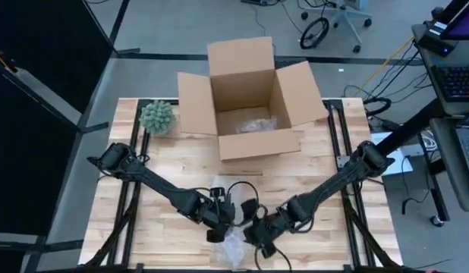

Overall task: Wrap mug
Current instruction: Wrap the pink mug with bubble wrap

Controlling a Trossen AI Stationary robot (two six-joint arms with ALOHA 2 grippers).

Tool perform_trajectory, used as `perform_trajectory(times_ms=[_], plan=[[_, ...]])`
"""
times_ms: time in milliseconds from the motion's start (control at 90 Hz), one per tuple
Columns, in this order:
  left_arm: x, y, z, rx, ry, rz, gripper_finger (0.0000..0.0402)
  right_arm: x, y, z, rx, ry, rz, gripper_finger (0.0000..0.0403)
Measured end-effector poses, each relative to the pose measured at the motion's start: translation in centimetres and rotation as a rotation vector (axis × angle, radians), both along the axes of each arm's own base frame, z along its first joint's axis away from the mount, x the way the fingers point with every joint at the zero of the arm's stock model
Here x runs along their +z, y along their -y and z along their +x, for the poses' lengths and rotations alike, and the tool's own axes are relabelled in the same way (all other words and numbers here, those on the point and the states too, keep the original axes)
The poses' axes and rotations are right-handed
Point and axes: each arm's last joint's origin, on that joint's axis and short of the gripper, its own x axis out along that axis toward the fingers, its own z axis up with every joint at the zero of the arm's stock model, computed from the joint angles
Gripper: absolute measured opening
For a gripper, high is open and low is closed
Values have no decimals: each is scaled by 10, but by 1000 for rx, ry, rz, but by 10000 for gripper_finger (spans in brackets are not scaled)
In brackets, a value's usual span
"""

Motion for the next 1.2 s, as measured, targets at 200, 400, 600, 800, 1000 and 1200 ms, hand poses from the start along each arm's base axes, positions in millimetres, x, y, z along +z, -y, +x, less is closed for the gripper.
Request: perform_trajectory(times_ms=[200,400,600,800,1000,1200], plan=[[0,0,0,-2,1,-4,57,-23,3,18,50,58,-134,235],[-2,0,-2,5,-19,-6,59,-44,10,32,54,40,-143,235],[-2,0,-3,-10,-28,-2,59,-59,13,36,66,10,-188,235],[-2,1,-3,-20,-28,-10,59,-61,7,34,71,43,-260,218],[-2,0,-1,-24,-26,-40,99,-62,-1,31,32,83,-294,205],[2,0,-1,-18,-22,-66,167,-61,-8,27,5,113,-359,204]])
